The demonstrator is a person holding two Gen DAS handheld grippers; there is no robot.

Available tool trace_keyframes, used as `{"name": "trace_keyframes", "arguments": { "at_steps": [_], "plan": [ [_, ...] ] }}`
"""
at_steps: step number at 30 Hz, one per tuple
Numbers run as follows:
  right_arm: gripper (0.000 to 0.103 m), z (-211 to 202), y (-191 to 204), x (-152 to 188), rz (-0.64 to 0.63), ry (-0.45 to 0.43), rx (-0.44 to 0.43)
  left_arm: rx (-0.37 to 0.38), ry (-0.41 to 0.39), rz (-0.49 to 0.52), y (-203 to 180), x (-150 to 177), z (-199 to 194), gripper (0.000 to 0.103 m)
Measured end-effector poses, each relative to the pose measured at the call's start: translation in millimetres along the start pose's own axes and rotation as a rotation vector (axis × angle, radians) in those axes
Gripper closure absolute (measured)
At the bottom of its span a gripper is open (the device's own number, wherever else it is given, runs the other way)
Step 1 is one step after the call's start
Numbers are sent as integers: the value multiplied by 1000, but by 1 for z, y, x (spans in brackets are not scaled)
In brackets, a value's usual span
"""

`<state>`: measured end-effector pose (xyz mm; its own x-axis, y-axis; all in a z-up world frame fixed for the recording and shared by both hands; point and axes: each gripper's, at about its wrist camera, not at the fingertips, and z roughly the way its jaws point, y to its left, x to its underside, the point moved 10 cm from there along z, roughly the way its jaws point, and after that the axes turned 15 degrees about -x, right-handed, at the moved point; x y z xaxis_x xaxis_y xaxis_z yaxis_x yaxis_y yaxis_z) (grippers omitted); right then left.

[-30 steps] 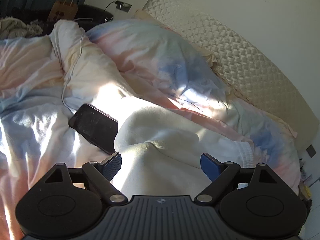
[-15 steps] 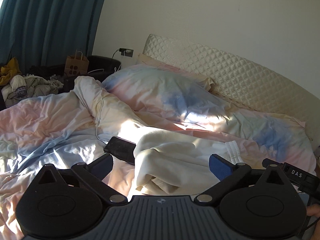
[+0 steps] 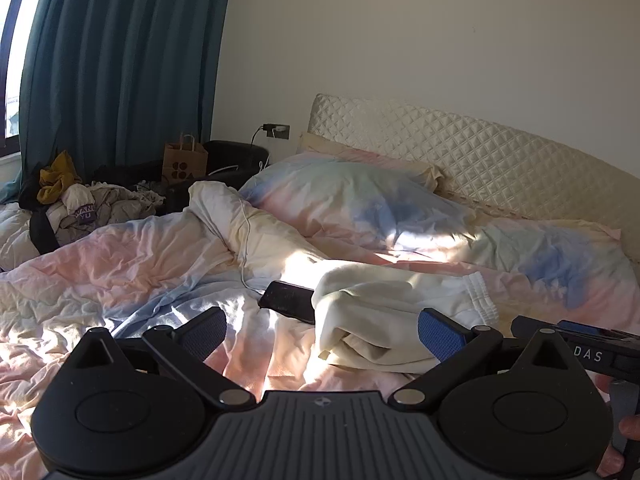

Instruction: Fold clothes

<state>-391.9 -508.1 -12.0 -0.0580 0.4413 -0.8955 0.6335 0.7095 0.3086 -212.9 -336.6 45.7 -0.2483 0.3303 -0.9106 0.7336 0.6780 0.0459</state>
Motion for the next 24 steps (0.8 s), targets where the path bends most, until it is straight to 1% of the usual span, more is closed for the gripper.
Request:
{"name": "trace_keyframes", "arguments": {
  "at_steps": [2,5,9,16,24],
  "plan": [
    [21,-6,13,1,-11,-5,-5,-12,-21,11,3,2,-9,0],
    [21,-12,24,5,-18,-11,-2,-6,-14,19,5,8,-15,0],
    [21,-15,36,14,-41,-1,9,-20,-10,36,5,16,-17,0],
    [21,-22,42,17,-52,-3,34,-33,-4,50,4,21,-16,0],
    [21,-24,48,20,-70,9,33,-46,-4,44,7,20,-16,0]
  ]
}}
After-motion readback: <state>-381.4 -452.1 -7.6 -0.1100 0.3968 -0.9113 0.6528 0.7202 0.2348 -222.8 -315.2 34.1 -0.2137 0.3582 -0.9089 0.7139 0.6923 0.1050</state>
